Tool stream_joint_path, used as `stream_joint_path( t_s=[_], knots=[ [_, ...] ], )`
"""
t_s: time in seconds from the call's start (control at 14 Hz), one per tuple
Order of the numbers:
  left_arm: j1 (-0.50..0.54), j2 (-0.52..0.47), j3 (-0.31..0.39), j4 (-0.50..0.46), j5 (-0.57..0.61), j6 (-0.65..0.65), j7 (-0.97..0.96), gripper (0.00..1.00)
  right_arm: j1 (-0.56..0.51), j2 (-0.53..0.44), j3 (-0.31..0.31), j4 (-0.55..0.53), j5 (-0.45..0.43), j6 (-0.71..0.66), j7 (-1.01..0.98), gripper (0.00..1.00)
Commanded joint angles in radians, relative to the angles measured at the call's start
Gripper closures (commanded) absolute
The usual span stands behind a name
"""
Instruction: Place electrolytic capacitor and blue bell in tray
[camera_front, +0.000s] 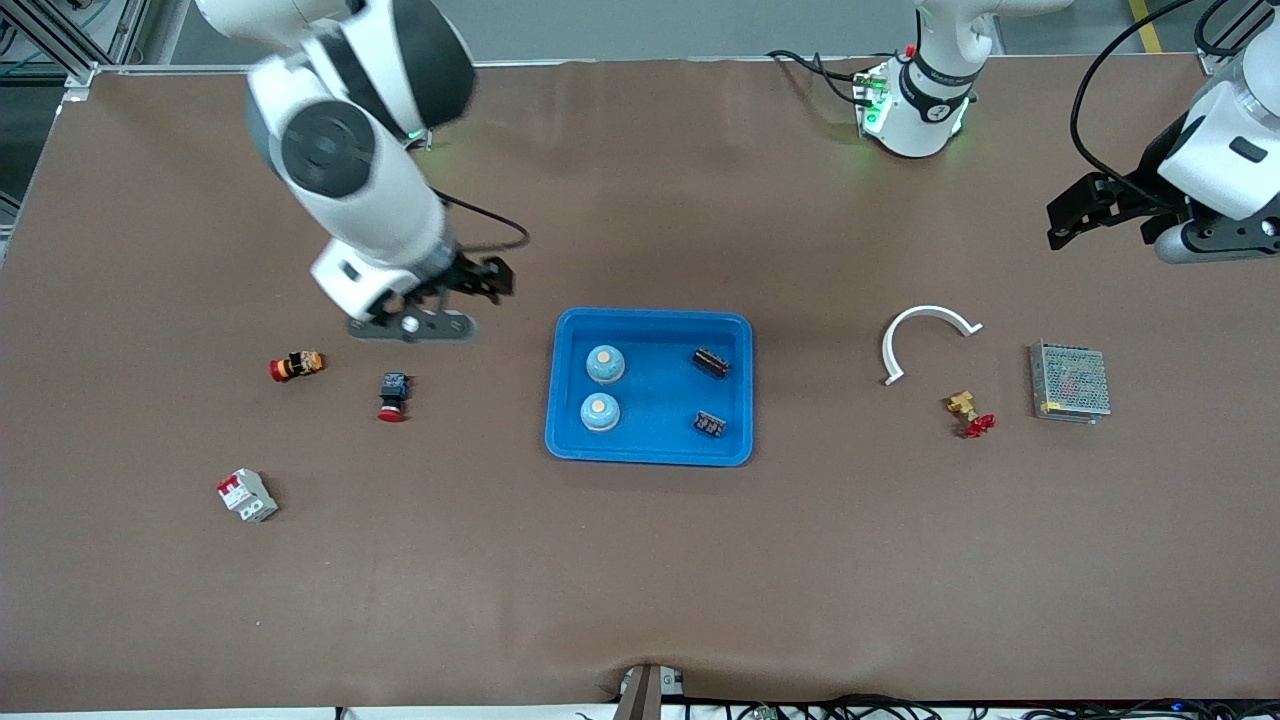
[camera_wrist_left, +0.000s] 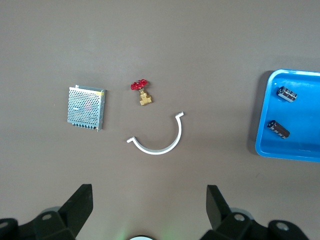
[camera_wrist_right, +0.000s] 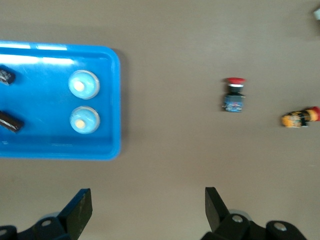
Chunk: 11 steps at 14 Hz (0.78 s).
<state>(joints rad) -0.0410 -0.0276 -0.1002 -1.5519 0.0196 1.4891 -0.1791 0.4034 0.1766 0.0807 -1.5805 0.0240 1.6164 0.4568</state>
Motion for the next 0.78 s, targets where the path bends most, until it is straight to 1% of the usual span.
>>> stream_joint_path(
  t_s=[0.0, 0.14, 0.29, 0.5, 0.71],
  knots=[
    [0.006, -0.003, 0.000, 0.004, -0.018, 0.003, 0.016, 0.00, -0.089, -0.164, 0.011, -0.117, 0.010, -0.057, -0.143, 0.00],
    [0.006, -0.003, 0.000, 0.004, -0.018, 0.003, 0.016, 0.00, -0.167, -0.235, 0.010, -0.121, 0.010, -0.130, -0.235, 0.00],
    [0.006, -0.003, 0.000, 0.004, -0.017, 0.003, 0.016, 0.00, -0.248, -0.278, 0.010, -0.121, 0.010, -0.179, -0.327, 0.00],
    [0.004, -0.003, 0.000, 0.004, -0.009, 0.002, 0.016, 0.00, -0.362, -0.307, 0.008, -0.121, 0.010, -0.219, -0.424, 0.00],
    [0.004, -0.003, -0.001, 0.004, -0.009, 0.000, 0.018, 0.00, -0.451, -0.322, 0.008, -0.121, 0.010, -0.240, -0.434, 0.00]
  ],
)
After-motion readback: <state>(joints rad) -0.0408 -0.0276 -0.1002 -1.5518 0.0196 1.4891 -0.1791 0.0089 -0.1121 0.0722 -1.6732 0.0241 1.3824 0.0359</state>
